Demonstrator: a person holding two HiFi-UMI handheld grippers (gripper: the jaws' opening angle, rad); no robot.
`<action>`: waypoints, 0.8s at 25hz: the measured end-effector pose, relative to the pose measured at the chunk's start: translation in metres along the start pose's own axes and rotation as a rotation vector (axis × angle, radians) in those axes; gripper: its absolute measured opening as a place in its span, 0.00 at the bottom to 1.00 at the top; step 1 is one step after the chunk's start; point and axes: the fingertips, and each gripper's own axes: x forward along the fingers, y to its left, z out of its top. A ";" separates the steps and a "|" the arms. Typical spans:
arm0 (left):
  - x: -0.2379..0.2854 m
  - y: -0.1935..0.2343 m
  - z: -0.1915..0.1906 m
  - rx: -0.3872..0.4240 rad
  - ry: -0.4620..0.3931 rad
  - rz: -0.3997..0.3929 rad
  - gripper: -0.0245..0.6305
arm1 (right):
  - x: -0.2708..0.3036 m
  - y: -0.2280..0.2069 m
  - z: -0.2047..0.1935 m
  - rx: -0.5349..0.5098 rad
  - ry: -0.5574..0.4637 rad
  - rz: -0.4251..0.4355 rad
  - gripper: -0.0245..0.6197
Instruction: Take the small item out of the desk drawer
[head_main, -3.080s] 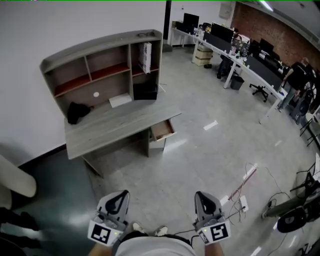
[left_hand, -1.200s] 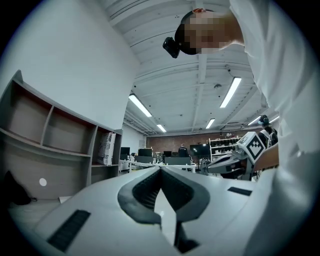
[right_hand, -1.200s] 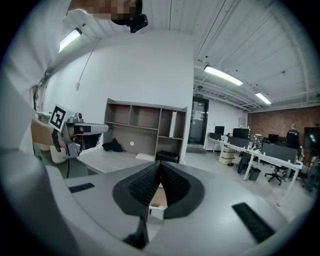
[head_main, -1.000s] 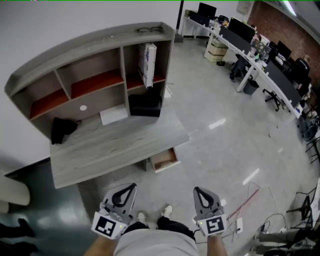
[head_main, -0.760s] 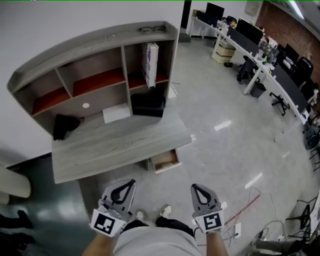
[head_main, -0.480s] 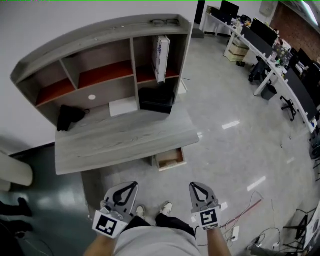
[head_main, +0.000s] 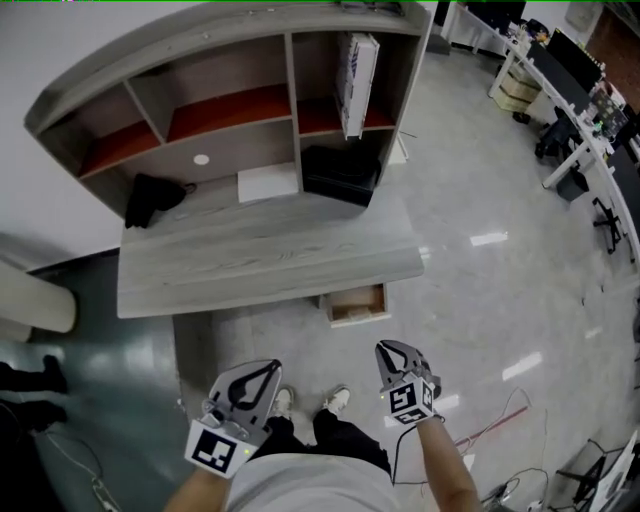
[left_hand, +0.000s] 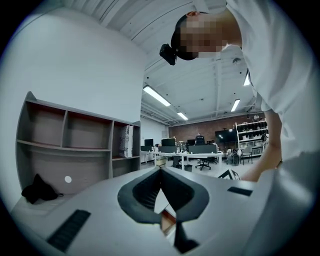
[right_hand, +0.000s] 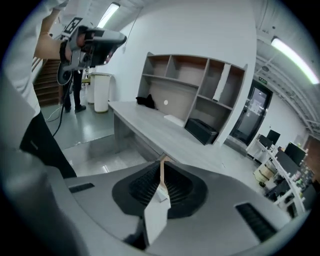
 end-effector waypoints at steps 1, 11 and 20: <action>0.001 -0.001 -0.001 -0.001 0.006 0.007 0.06 | 0.010 0.000 -0.008 -0.017 0.016 0.017 0.08; -0.007 -0.003 -0.025 -0.027 0.080 0.105 0.06 | 0.082 0.004 -0.060 -0.168 0.122 0.148 0.18; -0.026 0.001 -0.040 -0.057 0.120 0.194 0.06 | 0.149 0.016 -0.097 -0.348 0.256 0.248 0.23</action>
